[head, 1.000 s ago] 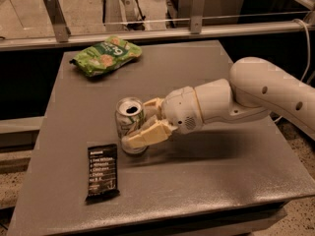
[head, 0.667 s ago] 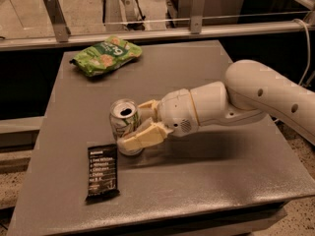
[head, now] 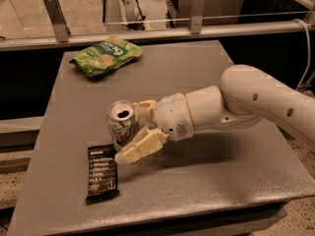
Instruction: Move 7up can near rxbar chocolate
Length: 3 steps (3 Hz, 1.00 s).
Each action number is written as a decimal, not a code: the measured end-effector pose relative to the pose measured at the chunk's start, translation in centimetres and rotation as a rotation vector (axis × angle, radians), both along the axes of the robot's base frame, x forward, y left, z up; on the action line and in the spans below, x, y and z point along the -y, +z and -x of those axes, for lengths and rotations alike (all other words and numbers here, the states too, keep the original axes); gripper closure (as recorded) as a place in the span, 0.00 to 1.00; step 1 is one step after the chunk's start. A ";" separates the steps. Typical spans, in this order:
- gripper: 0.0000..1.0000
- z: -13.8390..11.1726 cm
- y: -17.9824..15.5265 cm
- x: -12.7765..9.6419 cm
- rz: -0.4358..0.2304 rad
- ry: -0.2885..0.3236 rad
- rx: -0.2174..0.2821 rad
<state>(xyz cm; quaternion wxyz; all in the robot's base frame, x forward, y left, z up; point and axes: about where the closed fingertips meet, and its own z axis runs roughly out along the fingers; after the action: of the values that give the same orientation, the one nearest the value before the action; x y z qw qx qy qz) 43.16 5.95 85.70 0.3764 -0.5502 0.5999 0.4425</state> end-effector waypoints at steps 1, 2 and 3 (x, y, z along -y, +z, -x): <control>0.00 0.0 0.0 0.0 0.000 0.000 0.000; 0.00 -2.1 1.8 3.4 0.005 -0.045 0.047; 0.00 -5.8 4.9 9.4 0.011 -0.102 0.141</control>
Offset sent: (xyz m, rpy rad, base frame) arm 0.0687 -0.1098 0.0541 -0.0125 -0.1432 -0.1463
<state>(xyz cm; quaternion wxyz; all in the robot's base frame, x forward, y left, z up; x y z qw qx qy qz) 48.98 -3.43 90.64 0.4367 -0.5507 0.6017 0.3796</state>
